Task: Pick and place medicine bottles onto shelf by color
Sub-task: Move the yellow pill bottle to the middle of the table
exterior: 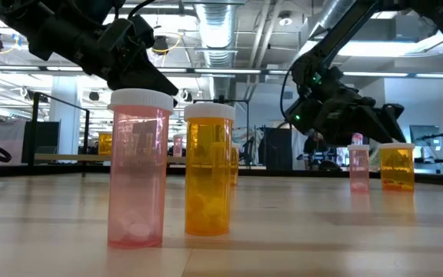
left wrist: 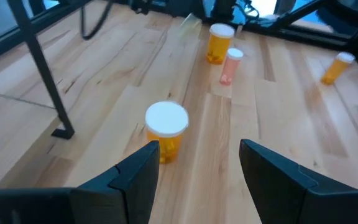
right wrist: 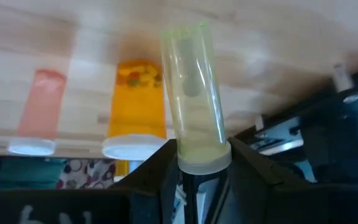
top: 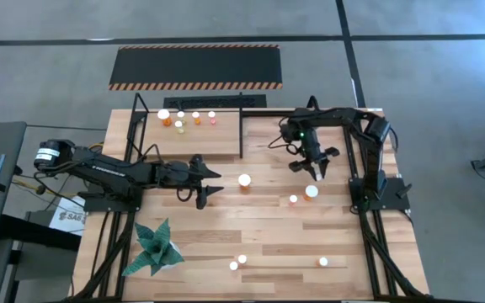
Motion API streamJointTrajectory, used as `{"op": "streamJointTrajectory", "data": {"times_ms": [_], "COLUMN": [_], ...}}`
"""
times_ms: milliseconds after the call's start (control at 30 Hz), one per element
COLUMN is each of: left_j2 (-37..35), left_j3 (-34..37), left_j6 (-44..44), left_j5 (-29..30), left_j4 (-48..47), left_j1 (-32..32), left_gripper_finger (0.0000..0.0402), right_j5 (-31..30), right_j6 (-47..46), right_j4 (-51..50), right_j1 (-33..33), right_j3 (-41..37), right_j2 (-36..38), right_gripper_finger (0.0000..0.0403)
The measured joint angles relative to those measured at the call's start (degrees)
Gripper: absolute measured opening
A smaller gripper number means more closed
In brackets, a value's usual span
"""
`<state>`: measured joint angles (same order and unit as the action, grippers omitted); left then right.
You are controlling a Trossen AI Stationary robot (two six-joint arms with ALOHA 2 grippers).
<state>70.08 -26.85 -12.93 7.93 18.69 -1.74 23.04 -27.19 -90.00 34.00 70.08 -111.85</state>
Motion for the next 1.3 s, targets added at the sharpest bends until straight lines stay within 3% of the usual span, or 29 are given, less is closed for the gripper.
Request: {"op": "streamJointTrajectory", "data": {"times_ms": [467, 767, 1100, 1300], "left_j2": [0.0, 0.0, 0.0, 0.0], "left_j3": [0.0, 0.0, 0.0, 0.0], "left_j6": [1.8, 1.8, 1.8, 1.8], "left_j5": [2.4, 2.6, 3.3, 3.3], "left_j4": [-1.5, -1.7, -1.7, -1.7], "left_j1": [0.0, 0.0, 0.0, 0.0], "left_gripper_finger": [0.021, 0.021, 0.021, 0.021], "right_j5": [1.1, -0.4, 0.0, 2.0], "right_j6": [-2.5, -2.9, -1.5, -1.0], "right_j4": [0.2, 9.3, -0.5, -0.1], "right_j1": [2.9, 4.0, 4.0, 4.0], "right_j3": [-5.0, -5.0, -5.0, -4.8], "right_j2": [0.0, 0.0, 0.0, -1.6], "right_gripper_finger": [0.0144, 0.0146, 0.0145, 0.0142]}}
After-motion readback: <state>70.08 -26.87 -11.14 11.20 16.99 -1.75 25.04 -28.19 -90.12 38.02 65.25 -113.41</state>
